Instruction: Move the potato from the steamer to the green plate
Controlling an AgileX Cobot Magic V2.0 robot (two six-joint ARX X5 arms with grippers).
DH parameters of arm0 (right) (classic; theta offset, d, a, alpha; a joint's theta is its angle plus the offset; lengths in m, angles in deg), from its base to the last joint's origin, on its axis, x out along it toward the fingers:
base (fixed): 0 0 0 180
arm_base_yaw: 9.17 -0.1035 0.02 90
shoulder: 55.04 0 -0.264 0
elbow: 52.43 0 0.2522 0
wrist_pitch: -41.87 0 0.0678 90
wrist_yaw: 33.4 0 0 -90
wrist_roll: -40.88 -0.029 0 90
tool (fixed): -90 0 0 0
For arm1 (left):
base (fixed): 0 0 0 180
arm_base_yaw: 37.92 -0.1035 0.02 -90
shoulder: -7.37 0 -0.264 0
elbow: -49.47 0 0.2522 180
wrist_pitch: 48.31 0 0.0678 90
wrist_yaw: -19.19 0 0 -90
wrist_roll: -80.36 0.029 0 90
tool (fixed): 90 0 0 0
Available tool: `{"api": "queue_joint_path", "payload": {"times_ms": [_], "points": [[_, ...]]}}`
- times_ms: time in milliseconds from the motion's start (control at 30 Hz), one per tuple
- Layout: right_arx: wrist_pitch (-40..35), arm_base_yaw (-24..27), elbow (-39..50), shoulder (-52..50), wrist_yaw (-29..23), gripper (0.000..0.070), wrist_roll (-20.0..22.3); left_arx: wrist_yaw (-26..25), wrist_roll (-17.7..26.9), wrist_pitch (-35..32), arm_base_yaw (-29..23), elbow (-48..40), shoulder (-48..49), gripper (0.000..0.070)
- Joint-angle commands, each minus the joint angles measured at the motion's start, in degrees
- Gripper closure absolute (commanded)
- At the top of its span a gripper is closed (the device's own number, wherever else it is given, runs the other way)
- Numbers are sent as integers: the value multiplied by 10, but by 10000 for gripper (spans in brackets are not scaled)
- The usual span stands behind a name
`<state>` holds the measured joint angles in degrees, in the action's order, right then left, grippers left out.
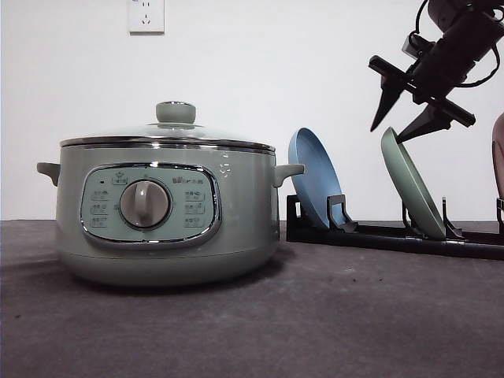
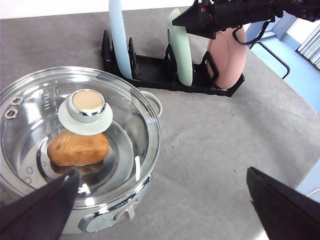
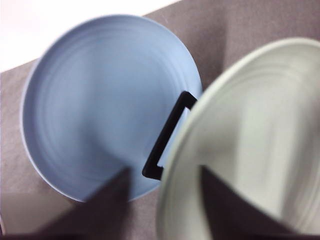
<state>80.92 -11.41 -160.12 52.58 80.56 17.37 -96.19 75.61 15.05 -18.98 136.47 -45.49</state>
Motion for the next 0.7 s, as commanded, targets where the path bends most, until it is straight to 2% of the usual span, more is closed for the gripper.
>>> {"api": "queue_joint_path", "payload": {"times_ms": [0,100,367,667], "points": [[-2,-1,-13,14,-1,615,-6,-2,11,-3,3,14,-4,0],[-4,-1,-13,14,0,698,-11,-2,11,-3,3,14,-4,0],[-9,6,-22,5,33,698,-41,-2,11,0,3,14,-4,0],[-4,6,-85,-37,79,698,-65,-2,11,6,3,14,-4,0]]}}
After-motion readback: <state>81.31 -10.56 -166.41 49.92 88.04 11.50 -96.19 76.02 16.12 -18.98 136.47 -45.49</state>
